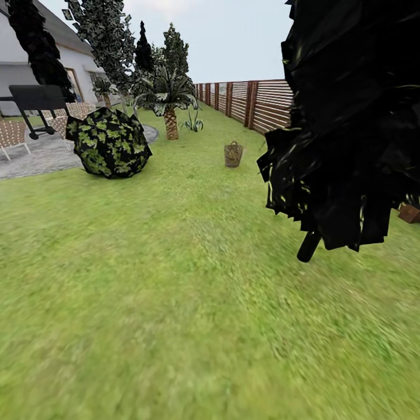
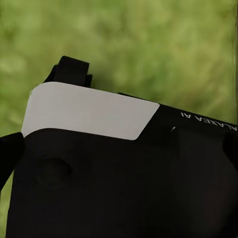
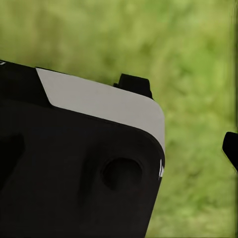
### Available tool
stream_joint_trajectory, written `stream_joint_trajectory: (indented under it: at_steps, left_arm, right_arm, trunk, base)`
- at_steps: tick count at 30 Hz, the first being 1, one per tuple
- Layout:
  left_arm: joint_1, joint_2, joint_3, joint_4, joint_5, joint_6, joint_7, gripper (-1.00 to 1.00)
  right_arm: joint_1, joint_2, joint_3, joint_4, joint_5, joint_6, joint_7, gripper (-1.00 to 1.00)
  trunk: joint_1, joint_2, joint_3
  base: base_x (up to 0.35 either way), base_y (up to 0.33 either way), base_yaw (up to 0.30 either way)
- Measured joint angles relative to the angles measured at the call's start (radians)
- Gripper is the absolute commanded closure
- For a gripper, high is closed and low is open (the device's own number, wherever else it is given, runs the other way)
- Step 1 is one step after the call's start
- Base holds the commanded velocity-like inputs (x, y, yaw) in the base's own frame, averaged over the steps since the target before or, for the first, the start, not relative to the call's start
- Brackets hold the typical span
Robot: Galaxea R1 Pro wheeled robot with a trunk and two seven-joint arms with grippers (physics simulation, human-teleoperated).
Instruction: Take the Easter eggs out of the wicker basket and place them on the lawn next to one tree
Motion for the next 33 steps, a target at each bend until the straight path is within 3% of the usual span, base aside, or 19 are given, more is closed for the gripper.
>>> stream_joint_trajectory:
  at_steps: [24,33]
  left_arm:
    - [0.000,0.001,0.000,0.002,0.001,0.000,0.000,-1.00]
    - [0.000,0.002,0.000,0.001,0.001,0.000,0.000,-1.00]
  right_arm:
    - [0.000,-0.001,0.000,-0.001,-0.001,-0.002,0.000,-1.00]
    - [0.000,0.001,0.000,-0.004,-0.001,-0.019,0.000,-1.00]
  trunk:
    - [0.000,0.000,0.000]
    - [0.000,0.000,0.000]
  base:
    - [0.335,0.000,0.000]
    - [0.335,0.000,0.127]
